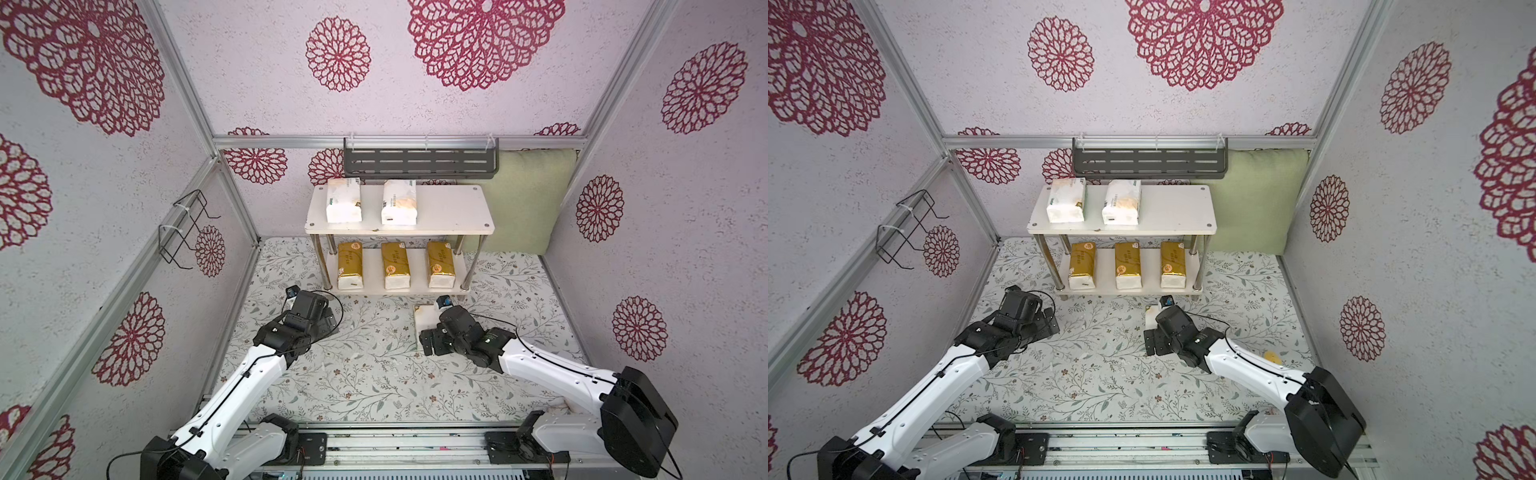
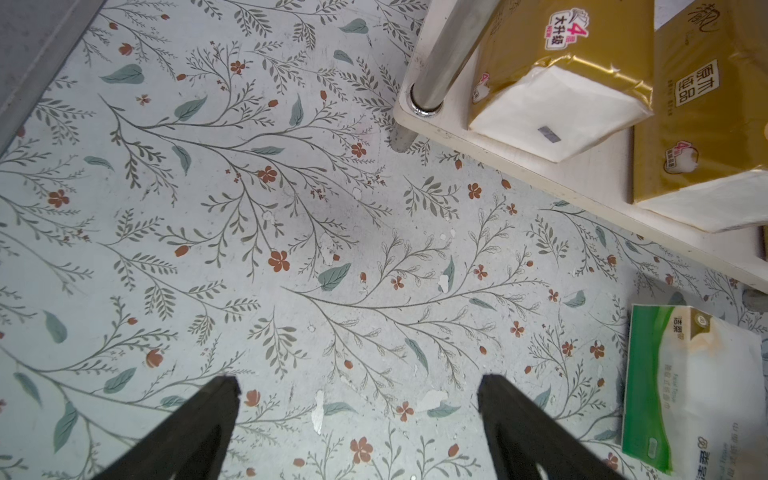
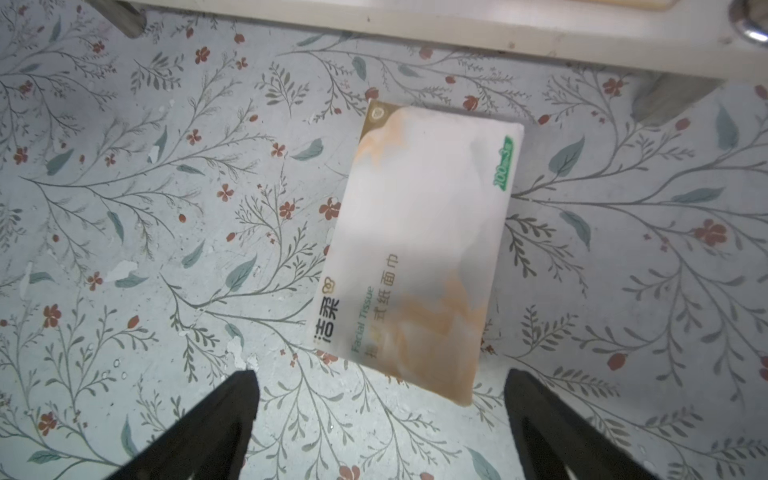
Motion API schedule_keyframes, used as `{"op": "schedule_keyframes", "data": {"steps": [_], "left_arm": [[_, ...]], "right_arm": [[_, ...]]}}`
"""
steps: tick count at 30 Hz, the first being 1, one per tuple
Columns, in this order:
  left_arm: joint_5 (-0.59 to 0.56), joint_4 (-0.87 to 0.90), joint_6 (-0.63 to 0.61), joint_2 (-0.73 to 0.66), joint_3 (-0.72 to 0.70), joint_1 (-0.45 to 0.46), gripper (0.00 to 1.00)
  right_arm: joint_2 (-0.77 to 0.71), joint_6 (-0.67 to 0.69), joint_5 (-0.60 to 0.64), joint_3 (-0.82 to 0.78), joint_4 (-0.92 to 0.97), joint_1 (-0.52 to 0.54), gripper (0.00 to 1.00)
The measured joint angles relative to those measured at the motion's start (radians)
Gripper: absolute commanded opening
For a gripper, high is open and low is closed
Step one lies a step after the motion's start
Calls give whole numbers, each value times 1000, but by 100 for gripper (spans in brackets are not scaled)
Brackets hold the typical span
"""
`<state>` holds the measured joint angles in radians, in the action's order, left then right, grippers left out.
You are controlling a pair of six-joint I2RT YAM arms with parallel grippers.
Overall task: Place the tissue boxes on the shelf by color
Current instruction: Pick up the box of tissues from the center of the board.
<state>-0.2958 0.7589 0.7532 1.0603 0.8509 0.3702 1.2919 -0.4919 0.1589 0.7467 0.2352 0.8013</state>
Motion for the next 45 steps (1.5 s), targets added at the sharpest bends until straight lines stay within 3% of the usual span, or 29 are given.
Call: {"op": "schedule_keyframes", "data": {"steps": [17, 26, 34, 45], "left_arm": [[10, -14, -4, -24, -4, 0, 97], [10, -13, -5, -39, -13, 0, 97], [14, -14, -5, -39, -14, 0, 97], [17, -13, -8, -74, -16, 0, 97]], "right_arm": [[147, -111, 160, -60, -216, 65, 99], [169, -163, 248, -71, -232, 106, 99], [159, -163, 288, -90, -280, 111, 99], [295, -154, 326, -95, -393, 111, 99]]}}
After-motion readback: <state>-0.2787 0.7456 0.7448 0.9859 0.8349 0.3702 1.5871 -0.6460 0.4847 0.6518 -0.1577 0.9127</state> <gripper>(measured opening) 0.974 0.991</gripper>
